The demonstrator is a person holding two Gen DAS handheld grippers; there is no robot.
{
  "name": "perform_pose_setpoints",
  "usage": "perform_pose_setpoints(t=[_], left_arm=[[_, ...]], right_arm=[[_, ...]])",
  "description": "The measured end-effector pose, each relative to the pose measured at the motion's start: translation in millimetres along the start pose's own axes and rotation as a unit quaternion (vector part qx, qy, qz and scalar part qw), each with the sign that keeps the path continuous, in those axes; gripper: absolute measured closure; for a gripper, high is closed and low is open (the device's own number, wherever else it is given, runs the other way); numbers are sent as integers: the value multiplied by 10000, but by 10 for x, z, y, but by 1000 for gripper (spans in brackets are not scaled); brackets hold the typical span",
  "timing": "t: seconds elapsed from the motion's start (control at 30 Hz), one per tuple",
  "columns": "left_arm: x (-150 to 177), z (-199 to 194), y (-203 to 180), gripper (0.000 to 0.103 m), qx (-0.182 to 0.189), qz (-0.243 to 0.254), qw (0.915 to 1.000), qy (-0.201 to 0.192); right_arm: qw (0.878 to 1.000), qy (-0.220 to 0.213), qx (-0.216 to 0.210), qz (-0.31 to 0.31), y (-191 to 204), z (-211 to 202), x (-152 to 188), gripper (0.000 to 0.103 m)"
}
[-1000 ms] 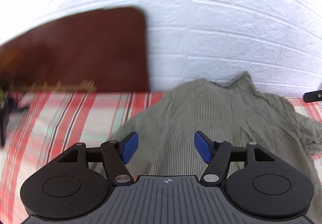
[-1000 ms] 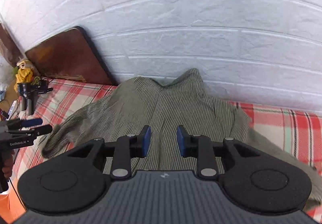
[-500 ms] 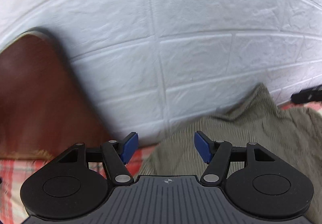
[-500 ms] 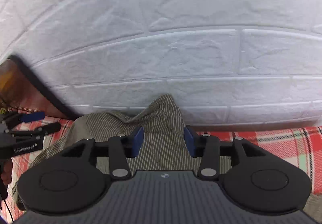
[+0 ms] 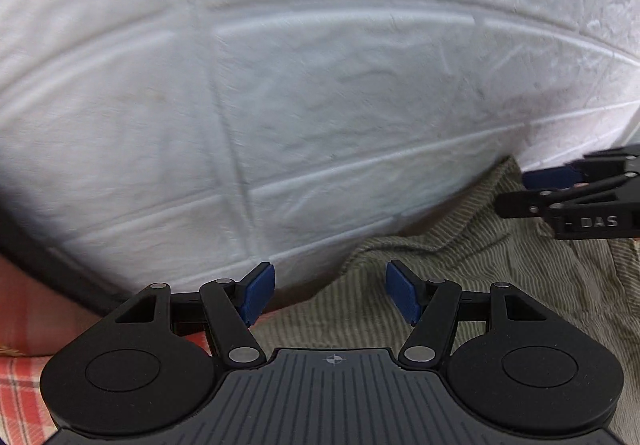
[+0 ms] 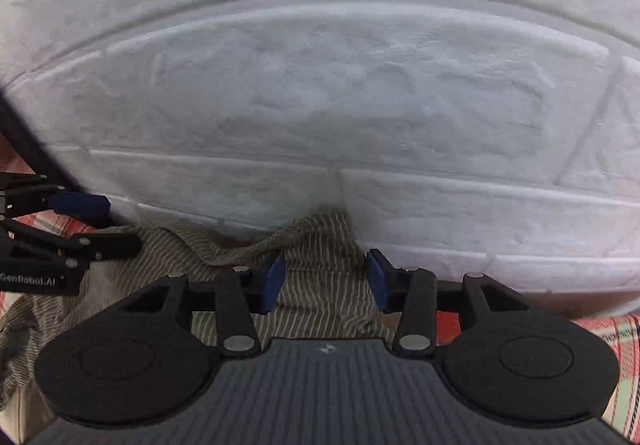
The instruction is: Fold clothes
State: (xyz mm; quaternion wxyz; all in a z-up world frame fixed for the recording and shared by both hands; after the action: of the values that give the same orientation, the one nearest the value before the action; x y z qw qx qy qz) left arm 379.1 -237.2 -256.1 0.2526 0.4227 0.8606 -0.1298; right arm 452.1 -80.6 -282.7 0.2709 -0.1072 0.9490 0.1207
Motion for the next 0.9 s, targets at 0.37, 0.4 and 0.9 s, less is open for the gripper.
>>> perform_pose_setpoints(t=[0.37, 0.4, 0.9], left_arm=[[-4, -145, -179, 99, -195, 67, 9972, -712], [4, -91, -137, 100, -378, 63, 9968, -701], [69, -53, 202, 59, 130, -791, 9959, -413]], right_arm=[[9930, -977, -477, 460, -105, -375, -75, 90], [9920, -1077, -401, 517, -170, -390, -73, 90], [9956, -612, -180, 691, -350, 50, 66, 82]])
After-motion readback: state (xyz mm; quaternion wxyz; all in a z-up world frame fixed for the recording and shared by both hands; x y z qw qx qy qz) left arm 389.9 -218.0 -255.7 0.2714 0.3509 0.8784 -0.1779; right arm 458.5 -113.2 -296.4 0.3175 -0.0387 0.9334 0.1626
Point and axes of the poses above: each gripper's, at about its wrist camera, not at the fingertips, and z roughly the way its jaws point, y to its left, x to its underside, the point moved 10 cm from there along z, roughly the way its jaws point, and after that the axes turned 3 degrees about -x, right-handed, at the moved point
